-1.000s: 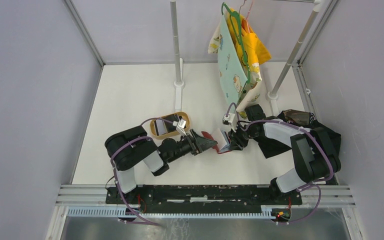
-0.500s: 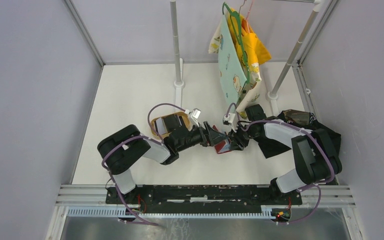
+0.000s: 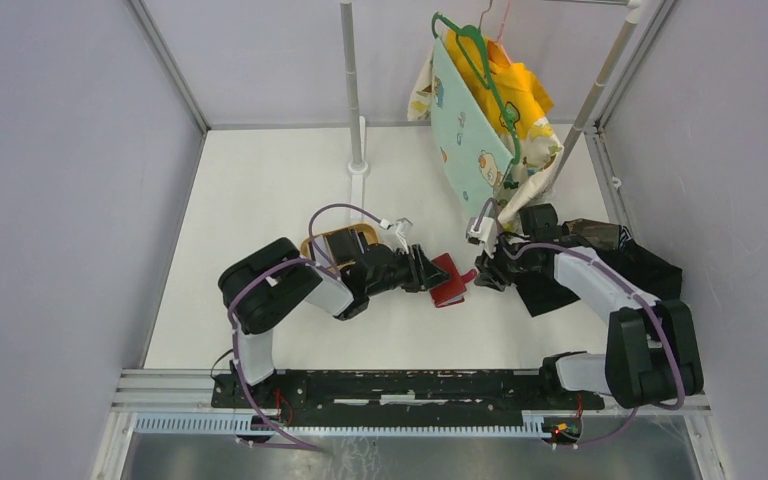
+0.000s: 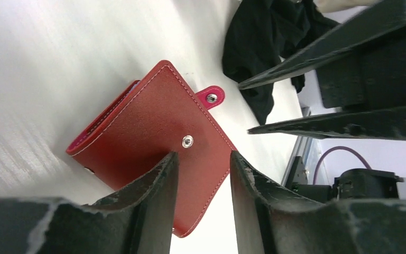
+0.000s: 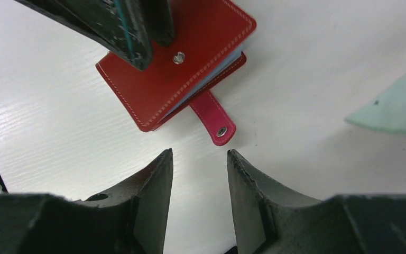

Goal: Put the credit cards into the card holder
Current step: Close the card holder at the center of the board.

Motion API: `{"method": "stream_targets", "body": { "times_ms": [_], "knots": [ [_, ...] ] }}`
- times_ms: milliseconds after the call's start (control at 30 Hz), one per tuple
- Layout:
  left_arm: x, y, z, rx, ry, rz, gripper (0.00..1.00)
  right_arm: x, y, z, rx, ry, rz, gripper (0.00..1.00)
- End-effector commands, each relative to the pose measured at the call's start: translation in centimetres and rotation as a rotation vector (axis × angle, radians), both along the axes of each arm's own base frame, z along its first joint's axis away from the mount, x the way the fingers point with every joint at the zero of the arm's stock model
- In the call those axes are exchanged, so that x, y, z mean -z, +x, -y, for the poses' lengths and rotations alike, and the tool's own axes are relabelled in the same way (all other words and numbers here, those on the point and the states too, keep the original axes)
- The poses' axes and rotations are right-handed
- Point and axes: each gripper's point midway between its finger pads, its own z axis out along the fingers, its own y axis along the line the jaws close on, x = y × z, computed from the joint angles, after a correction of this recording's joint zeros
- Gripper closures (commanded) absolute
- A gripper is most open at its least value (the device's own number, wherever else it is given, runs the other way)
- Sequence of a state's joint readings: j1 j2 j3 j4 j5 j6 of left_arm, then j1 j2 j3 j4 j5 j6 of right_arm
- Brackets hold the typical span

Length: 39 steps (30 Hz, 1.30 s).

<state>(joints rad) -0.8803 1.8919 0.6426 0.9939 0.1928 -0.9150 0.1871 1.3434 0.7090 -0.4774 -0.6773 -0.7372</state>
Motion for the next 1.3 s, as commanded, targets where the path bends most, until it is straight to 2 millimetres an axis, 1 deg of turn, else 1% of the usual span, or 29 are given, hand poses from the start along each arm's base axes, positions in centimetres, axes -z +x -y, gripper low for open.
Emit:
{"method": "stream_targets", "body": {
  "times_ms": [0, 133, 200, 267, 467, 633, 767, 867, 1067, 1200, 1267],
  "knots": [
    [1.1, 1.4, -0.1, -0.019, 0.099, 0.054, 0.56, -2.5, 0.6, -0.6, -0.091, 0.056, 0.184, 0.51],
    [3.0, 2.0, -1.2, -0.056, 0.222, 0.032, 0.64, -3.1, 1.4, 0.1, -0.040, 0.092, 0.249, 0.48],
    [3.8, 2.1, -1.6, -0.073, 0.270, 0.025, 0.68, -2.9, 1.7, 0.5, 0.031, 0.121, 0.220, 0.49],
    [4.5, 1.9, -1.9, -0.080, 0.314, 0.020, 0.70, -2.4, 1.9, 0.7, 0.086, 0.146, 0.175, 0.50],
    [4.8, 1.6, -1.8, -0.078, 0.346, 0.030, 0.73, -0.8, 1.7, 0.1, 0.181, 0.203, 0.018, 0.54],
    [5.0, 1.5, -1.9, -0.073, 0.353, 0.029, 0.73, -0.5, 2.0, -0.4, 0.243, 0.250, -0.046, 0.56],
    [5.1, 1.2, -1.9, -0.067, 0.355, 0.031, 0.73, -0.6, 2.6, -0.5, 0.287, 0.271, -0.063, 0.61],
    [5.0, 1.1, -1.8, -0.064, 0.354, 0.034, 0.73, -0.5, 2.6, -0.9, 0.292, 0.292, -0.098, 0.67],
    [4.7, 1.1, -1.7, -0.062, 0.350, 0.039, 0.73, 0.5, 2.4, -0.6, 0.303, 0.263, -0.148, 0.77],
    [4.4, 1.1, -1.6, -0.058, 0.344, 0.045, 0.72, 0.4, 2.7, -0.6, 0.300, 0.255, -0.133, 0.93],
    [4.1, 1.0, -1.5, -0.053, 0.340, 0.051, 0.70, 0.3, 2.9, -0.4, 0.304, 0.244, -0.115, 0.98]
  ]
}}
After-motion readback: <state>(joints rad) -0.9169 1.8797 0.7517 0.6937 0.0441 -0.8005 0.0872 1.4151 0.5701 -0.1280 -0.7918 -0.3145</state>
